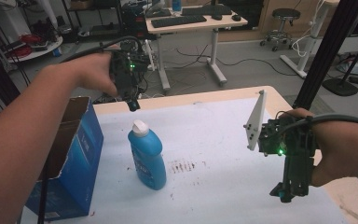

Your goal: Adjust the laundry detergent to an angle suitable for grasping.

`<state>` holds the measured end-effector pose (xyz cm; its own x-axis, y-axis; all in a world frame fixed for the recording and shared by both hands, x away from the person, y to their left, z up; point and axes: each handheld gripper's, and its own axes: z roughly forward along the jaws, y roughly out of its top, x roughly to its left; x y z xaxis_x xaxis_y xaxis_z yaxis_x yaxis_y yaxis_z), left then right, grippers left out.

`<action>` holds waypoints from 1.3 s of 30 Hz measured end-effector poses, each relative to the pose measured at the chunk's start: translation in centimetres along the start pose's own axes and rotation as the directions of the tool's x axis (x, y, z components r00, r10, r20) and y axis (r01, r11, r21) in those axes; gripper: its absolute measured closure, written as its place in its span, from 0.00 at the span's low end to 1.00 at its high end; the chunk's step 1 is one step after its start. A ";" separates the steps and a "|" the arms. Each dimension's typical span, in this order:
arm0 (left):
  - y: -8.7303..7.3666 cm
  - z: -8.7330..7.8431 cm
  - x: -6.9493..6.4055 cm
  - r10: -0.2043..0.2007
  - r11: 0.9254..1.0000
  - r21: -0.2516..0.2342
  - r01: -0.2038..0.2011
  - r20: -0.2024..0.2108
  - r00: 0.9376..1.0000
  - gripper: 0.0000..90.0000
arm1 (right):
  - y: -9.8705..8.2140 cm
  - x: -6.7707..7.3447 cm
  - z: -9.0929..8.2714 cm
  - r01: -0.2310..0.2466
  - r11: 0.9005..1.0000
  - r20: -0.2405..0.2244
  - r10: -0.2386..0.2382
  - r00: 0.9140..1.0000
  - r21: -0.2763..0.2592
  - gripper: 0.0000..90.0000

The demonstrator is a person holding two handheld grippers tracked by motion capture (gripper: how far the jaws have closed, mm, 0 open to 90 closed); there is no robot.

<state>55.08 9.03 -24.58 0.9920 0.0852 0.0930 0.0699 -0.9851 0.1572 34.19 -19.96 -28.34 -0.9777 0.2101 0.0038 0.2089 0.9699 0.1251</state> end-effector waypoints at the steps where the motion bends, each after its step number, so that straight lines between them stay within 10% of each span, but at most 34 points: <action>1: 0.0 0.0 0.0 0.000 1.000 0.000 0.000 0.000 1.000 0.02 | 0.0 0.0 0.0 0.000 1.000 0.000 0.000 1.000 0.000 0.02; 33: -1.5 -1.0 0.0 -0.011 1.000 -0.002 0.011 -0.013 1.000 0.02 | 0.4 1.1 -1.1 -0.044 0.994 0.013 0.046 0.999 -0.104 0.02; 39: -2.5 -1.9 -0.5 -0.014 1.000 0.012 0.014 -0.025 1.000 0.02 | 0.9 1.2 -1.4 -0.099 0.968 0.000 0.102 0.995 -0.229 0.02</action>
<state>54.21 11.78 -23.14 0.9880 0.1028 0.1150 0.0854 -0.9855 0.1467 33.20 -18.98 -26.88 -0.9514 0.3076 0.0160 0.2937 0.8902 0.3482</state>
